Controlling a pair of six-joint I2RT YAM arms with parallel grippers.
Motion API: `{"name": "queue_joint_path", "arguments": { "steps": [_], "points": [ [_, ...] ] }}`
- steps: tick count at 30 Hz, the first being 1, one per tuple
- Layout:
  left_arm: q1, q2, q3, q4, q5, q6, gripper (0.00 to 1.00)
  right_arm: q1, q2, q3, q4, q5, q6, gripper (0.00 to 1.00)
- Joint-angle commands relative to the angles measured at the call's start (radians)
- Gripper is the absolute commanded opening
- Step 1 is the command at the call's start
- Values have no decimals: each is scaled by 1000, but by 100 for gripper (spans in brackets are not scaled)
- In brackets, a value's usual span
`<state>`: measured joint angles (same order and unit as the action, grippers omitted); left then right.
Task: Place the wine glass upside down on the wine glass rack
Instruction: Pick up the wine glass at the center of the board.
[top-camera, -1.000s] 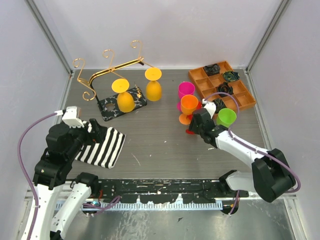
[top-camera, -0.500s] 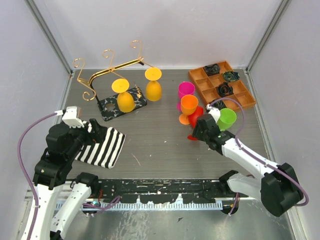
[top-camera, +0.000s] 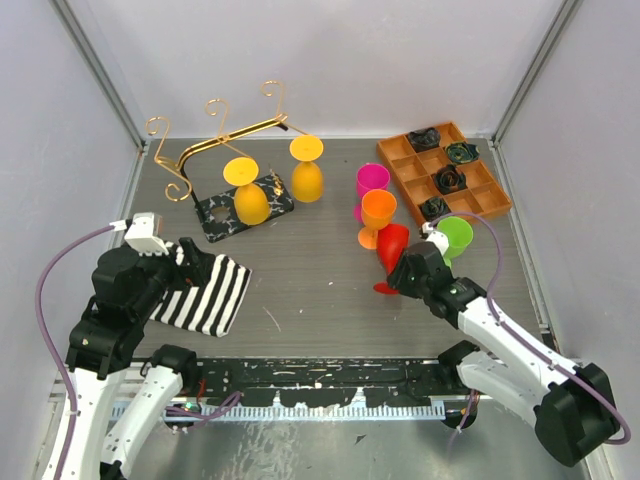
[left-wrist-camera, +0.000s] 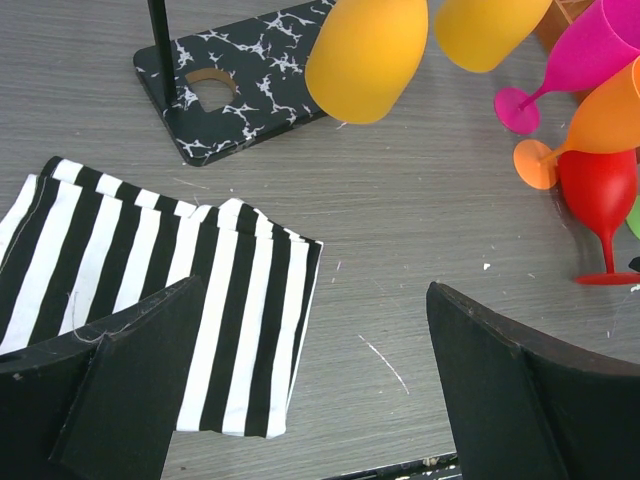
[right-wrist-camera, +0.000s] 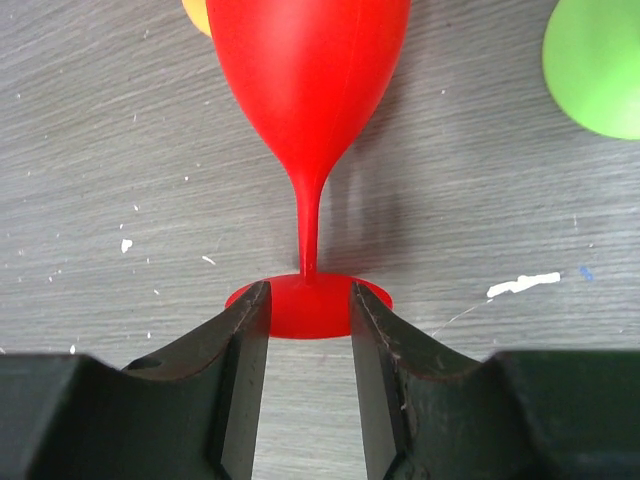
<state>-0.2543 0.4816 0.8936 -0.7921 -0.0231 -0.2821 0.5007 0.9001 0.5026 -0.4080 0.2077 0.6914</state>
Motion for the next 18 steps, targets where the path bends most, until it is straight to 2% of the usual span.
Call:
{"name": "queue_joint_path", "arguments": {
  "steps": [1, 4, 9, 18],
  "points": [
    [-1, 2, -10, 4, 14, 4, 99, 7, -42, -23, -25, -69, 42, 42],
    [-2, 2, -12, 3, 14, 4, 99, 18, -51, -32, -32, -70, 51, 44],
    [-2, 0, -12, 3, 15, 3, 99, 18, -43, -5, -45, 17, 39, 54],
    [-3, 0, -12, 2, 13, 2, 99, 18, 80, 54, 33, 67, 28, 56]
  ]
}}
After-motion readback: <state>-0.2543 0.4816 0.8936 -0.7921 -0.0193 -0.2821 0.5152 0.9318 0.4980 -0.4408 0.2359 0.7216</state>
